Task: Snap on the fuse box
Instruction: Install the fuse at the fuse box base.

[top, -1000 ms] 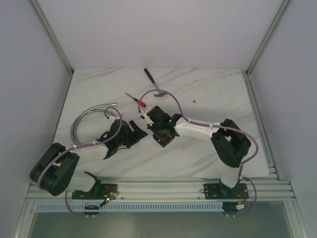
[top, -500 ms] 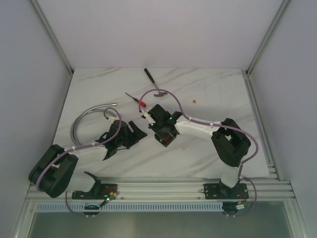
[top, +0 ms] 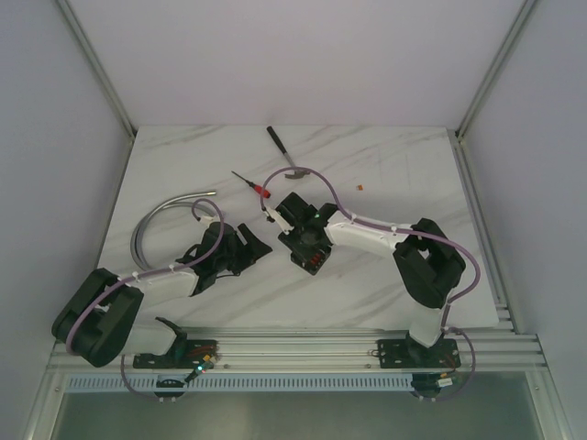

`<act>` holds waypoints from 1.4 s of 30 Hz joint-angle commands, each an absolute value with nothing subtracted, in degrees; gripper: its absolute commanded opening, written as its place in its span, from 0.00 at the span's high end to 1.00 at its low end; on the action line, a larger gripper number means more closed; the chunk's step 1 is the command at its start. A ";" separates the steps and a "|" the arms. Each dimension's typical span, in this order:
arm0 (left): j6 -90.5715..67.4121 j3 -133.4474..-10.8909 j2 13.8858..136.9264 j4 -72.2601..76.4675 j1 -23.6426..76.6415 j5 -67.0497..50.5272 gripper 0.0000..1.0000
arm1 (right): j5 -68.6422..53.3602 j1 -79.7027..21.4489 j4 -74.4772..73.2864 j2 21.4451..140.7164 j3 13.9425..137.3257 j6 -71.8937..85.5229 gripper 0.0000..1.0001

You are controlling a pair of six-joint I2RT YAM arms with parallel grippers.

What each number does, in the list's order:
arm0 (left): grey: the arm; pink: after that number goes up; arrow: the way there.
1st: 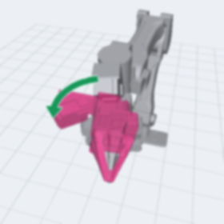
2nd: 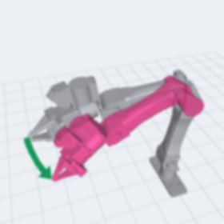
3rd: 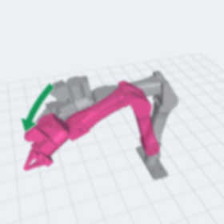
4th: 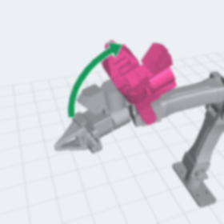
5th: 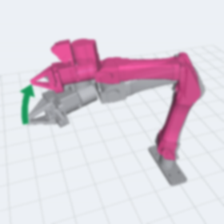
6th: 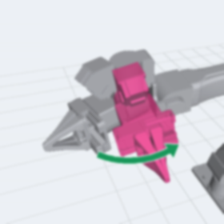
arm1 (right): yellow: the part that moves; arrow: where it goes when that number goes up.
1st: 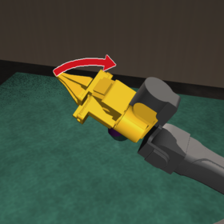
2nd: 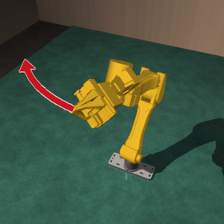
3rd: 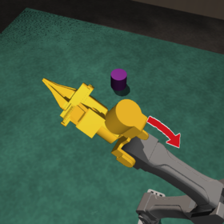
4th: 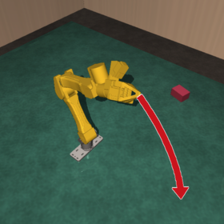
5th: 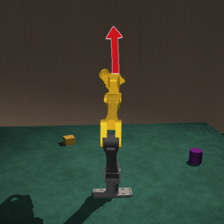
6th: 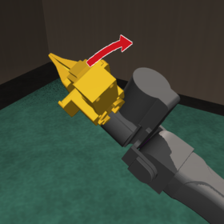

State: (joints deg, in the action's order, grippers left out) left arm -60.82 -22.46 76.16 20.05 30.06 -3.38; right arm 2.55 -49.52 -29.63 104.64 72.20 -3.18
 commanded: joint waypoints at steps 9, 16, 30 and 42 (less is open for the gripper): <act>-59.90 -22.09 75.58 19.06 29.81 -3.34 0.22 | -0.82 -48.86 -33.20 104.73 77.84 -3.63 0.70; -59.90 -22.18 75.85 19.00 29.82 -3.60 0.22 | -1.15 -48.77 -34.02 106.05 78.64 -4.23 0.74; -59.94 -21.91 75.85 19.00 29.80 -3.69 0.22 | -2.20 -48.78 -34.28 107.81 78.75 -5.01 0.85; -59.96 -21.75 75.64 18.96 29.80 -3.60 0.22 | -0.12 -48.58 -35.90 111.15 76.46 -8.02 1.00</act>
State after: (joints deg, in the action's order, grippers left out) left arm -60.51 -22.46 76.12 19.86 30.06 -3.40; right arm -1.63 -48.95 -33.80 106.96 77.03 -5.72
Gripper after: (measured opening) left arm 0.777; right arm 0.106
